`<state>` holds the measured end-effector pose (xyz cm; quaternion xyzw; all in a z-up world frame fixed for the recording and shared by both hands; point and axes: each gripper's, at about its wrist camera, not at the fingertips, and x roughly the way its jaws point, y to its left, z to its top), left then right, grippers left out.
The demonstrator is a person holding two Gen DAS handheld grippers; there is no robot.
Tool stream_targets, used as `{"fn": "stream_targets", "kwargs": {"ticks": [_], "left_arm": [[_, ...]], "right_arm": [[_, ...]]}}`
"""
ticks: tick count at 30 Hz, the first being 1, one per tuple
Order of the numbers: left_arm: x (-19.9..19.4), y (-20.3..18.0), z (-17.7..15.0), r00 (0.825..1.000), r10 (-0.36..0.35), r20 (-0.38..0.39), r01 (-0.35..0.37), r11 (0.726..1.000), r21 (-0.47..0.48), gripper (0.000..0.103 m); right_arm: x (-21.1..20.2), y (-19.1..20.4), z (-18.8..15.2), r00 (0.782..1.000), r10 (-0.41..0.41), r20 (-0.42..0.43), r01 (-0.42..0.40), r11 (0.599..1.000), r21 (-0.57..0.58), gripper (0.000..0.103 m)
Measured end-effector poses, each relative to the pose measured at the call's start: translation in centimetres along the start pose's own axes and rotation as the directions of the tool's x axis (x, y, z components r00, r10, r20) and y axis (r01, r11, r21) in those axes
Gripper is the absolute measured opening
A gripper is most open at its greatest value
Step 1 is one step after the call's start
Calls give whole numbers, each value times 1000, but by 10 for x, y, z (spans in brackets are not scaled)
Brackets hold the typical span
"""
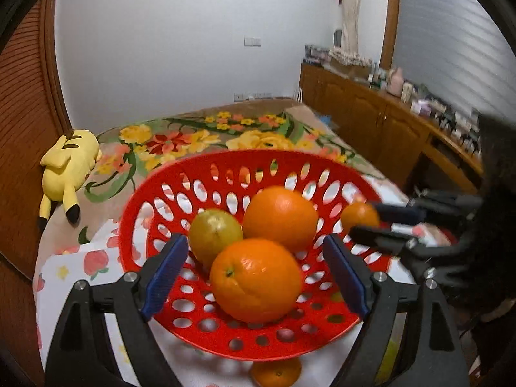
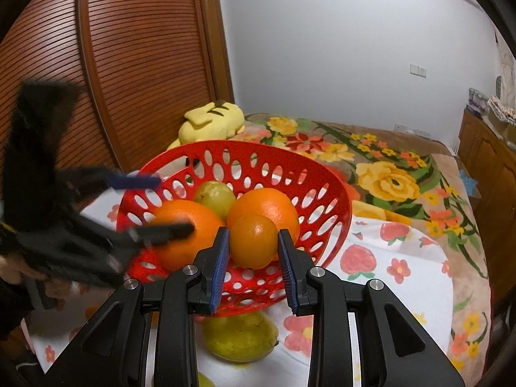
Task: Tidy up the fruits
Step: 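Open left gripper to drop the orange in the basket while right gripper releases the tangerine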
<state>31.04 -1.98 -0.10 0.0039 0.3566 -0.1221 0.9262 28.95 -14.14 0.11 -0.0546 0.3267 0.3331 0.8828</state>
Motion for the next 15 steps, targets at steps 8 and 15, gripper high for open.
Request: {"fn": "stream_targets", "kwargs": {"ticks": [8,15], "left_arm": [[-2,11,-7,1000,-17,-12,17,1000,-12,86],[-6,10,-13,1000,-8,-9,8,1000,-13,86]], "right_arm": [[-1,-1,0,1000,1,-1,-1,1000,6,29],[-2,3,1,1000,-9,-1,9,1000,4,30]]}}
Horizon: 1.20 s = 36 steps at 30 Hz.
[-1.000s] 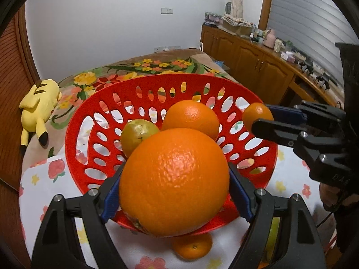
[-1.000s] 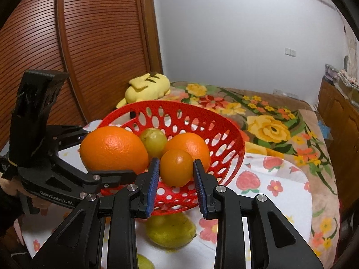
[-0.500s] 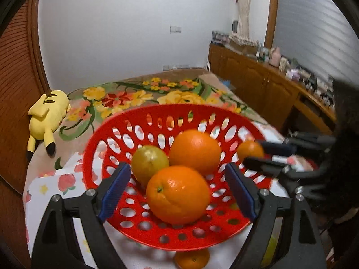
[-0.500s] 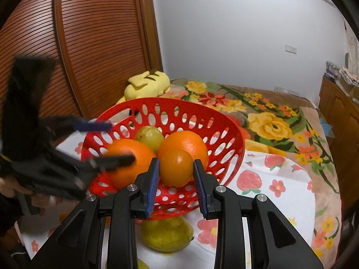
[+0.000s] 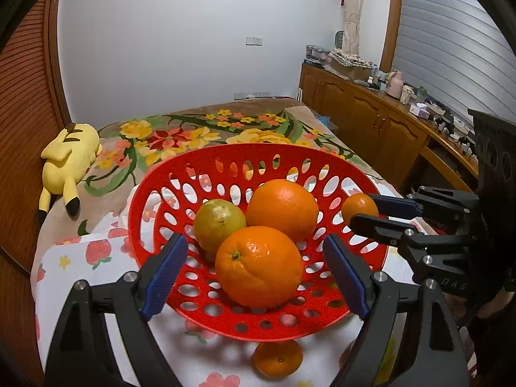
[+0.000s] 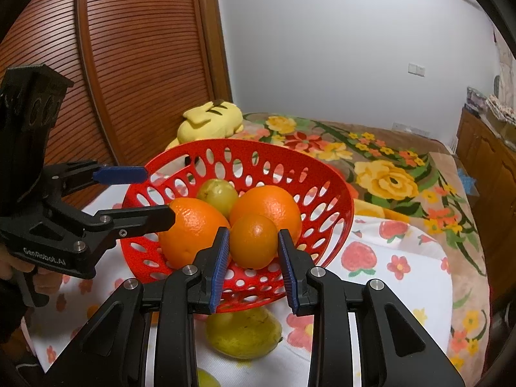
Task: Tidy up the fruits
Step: 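Open left gripper to drop the orange in the basket while right gripper releases the tangerine, then withdraw both grippers from the basket toward the loose fruit on the sheet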
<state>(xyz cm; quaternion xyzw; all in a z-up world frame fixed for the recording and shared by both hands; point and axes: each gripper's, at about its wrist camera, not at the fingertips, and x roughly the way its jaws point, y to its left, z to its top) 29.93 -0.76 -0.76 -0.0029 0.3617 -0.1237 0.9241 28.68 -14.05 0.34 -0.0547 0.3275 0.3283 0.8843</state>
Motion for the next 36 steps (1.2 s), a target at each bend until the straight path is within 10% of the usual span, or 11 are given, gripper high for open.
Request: {"fn": "stream_targets", "kwargs": {"ticks": [36], "left_arm": [[-72,21,-79,999,-21,49,22,1000,-12,87]], "right_arm": [[-72,57,-46,993,-112,43,109,992,59,43]]}}
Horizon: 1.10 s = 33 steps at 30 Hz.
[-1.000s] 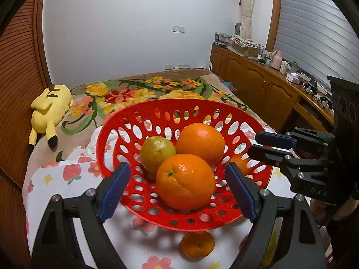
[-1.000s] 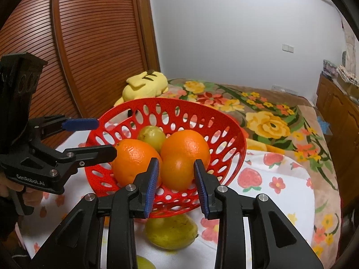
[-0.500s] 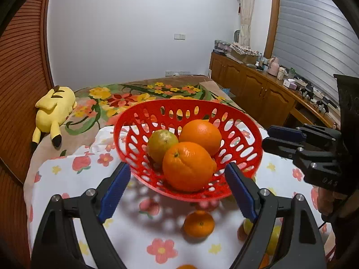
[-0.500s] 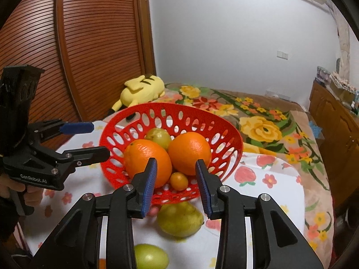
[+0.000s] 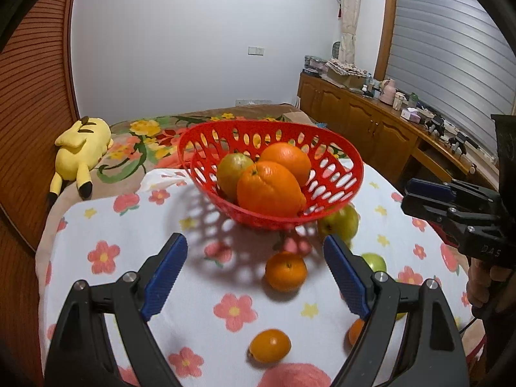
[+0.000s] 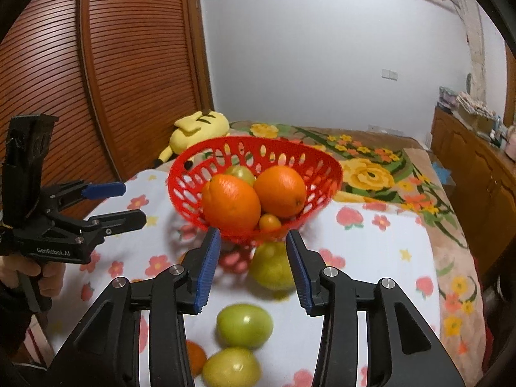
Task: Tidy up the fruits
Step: 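Withdraw both grippers from the basket toward the loose fruit on the sheet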
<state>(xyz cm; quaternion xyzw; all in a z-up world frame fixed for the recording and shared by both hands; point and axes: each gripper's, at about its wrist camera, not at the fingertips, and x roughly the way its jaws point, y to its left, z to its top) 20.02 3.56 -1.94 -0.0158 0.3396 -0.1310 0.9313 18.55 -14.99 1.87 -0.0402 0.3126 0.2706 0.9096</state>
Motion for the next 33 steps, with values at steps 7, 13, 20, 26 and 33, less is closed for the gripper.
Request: {"fn": "stream_targets", "kwargs": {"ticks": [7,13,20,26,33], "left_arm": [[4,-4,-21,1000,-12,-27,13,1000,16,87],[15,-12,-41,996,-6,-84,9,999,44,87],[22,-16,-63,991,-3,-131,9,999,46,87],[20,-16,-74,988,-11,-153,17,999,42,86],[25,-14,-82,983,-29,-183,35,999,27,74]], "right_arm": [[-13,2,-31,999,-33,-26,35,998,46,50],[-19,-1,-58,998,-31,-47,36,994,104,51],[-17,0,-84,997,-17,-80,28,990,137,51],[-12,6,-100,996,2,-95,12,988,151,54],[-3,8,-107,994,6,-105,12,986,167,57]]}}
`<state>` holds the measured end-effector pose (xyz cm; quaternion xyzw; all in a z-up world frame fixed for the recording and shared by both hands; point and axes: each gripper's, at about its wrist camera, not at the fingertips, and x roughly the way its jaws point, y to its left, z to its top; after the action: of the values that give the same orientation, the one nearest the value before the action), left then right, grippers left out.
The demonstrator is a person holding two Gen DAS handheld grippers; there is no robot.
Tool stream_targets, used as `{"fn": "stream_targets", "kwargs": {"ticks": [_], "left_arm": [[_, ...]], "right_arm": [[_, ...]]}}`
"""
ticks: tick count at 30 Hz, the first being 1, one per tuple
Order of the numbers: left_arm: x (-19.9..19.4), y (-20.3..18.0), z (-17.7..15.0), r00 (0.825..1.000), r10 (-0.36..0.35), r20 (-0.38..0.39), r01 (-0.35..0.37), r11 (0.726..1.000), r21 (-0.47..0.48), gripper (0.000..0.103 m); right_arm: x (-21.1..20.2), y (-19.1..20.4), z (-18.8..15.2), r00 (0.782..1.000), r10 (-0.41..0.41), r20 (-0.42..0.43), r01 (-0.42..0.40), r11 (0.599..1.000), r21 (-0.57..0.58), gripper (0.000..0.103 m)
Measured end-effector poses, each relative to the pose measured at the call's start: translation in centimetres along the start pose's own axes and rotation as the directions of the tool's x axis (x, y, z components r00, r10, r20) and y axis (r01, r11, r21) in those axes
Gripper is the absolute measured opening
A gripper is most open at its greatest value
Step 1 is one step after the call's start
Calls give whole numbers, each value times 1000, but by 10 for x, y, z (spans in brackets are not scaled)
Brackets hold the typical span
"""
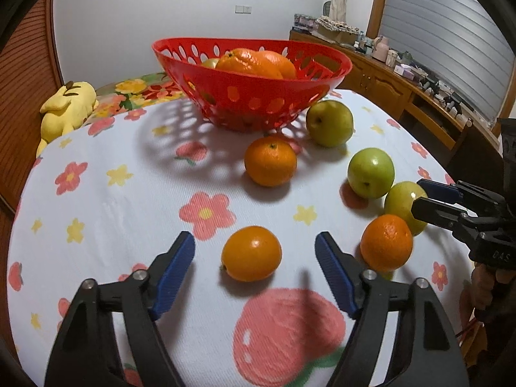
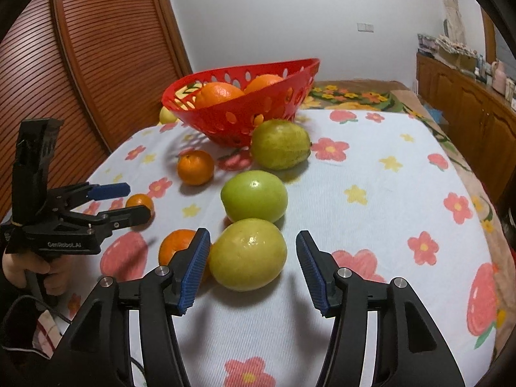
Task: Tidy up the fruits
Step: 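Withdraw both grippers from the basket toward the loose fruit on the sheet, then grasp a large orange with left gripper while right gripper grasps a yellow-green pomelo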
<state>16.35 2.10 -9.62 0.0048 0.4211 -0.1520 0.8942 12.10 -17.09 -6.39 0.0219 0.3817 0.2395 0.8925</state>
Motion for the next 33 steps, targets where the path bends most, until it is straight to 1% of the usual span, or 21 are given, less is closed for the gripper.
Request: {"fn": "stream_targets", "kwargs": {"ticks": [2,4,8,11,13,14,15,17,18,20,24,28,33], "left_arm": [[3,0,-1,1000,6,-8,-6,1000,-1,70],[5,0,-2,1000,5,-17,-5,1000,-4,68],[10,2,-3,999,13,-36,-13,1000,-9,68],[11,1,-3,999,19,-39,-19,1000,-2,68],[11,0,-4,999,24,-39,-24,1000,4,68],[11,-1,-4,999,27,-36,-27,1000,11,66],[11,-2,-5,999,32,-32,-31,999,22,56],[10,-5,-5,999,33,-32,-32,999,35,51],[10,-6,-5,999,28,-30,-27,999,37,44],[9,-7,-5,999,26,-27,-25,999,39,37],[8,-6,-5,1000,17,-22,-16,999,28,36],[2,-7,-6,1000,19,-10,-18,1000,19,36],[-7,-12,-8,1000,2,11,-3,1000,10,36]], "right_arm": [[2,-1,-1,1000,4,-2,-4,1000,6,58],[3,-1,-1,1000,8,-5,-8,1000,10,59],[9,1,-2,1000,13,-17,-13,1000,8,59],[11,3,-2,1000,0,-19,0,1000,6,59],[11,3,-1,1000,10,-20,-10,1000,9,59],[12,3,-1,1000,9,-21,-8,1000,10,59],[12,2,-1,1000,4,-23,-4,1000,13,59],[13,-1,-1,1000,15,-27,-14,1000,28,59],[13,-3,-2,999,24,-30,-23,999,36,59],[13,-4,-2,999,26,-31,-25,999,34,60],[12,-3,-3,999,30,-32,-29,999,27,61],[13,-5,-4,998,44,-33,-43,998,39,61],[17,-8,0,997,59,-43,-56,997,59,61]]}}
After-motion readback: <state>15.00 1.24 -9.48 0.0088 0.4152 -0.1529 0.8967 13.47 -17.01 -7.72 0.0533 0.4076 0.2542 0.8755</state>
